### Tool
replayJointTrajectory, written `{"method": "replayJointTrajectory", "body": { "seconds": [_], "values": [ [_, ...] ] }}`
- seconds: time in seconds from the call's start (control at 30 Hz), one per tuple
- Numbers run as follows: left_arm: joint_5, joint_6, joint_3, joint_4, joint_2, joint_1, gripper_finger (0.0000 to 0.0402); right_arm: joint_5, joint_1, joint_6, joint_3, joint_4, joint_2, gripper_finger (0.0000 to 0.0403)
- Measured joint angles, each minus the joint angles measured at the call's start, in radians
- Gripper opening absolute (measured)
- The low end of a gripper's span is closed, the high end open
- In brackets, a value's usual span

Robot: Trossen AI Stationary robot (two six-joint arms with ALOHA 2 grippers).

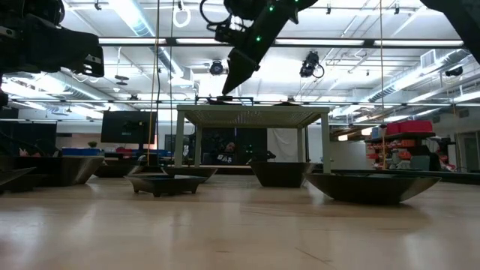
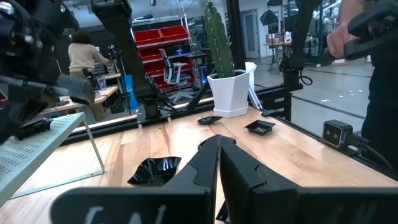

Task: Pick & Place Mini shaped plates
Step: Stack the drop shaped plate on top of the drop shaped plate on the shelf

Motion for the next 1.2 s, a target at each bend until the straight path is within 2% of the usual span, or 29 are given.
{"method": "replayJointTrajectory", "body": {
  "seconds": [0.23,0.63,0.97,1.2],
  "values": [
    [0.0,0.0,0.0,0.0,0.0,0.0,0.0023,0.0,0.024,-0.005,0.0,-0.091,-0.084,0.013],
    [0.0,0.0,0.0,0.0,0.0,0.0,0.0023,0.0,0.122,0.01,-0.017,-0.228,-0.182,0.0133],
    [0.0,0.0,0.0,0.0,0.0,0.0,0.0023,0.0,0.197,0.007,-0.371,-0.184,-0.406,0.0133],
    [0.0,0.0,0.0,0.0,0.0,0.0,0.0023,-0.001,0.267,0.086,-0.584,-0.183,-0.582,0.0133]
  ]
}}
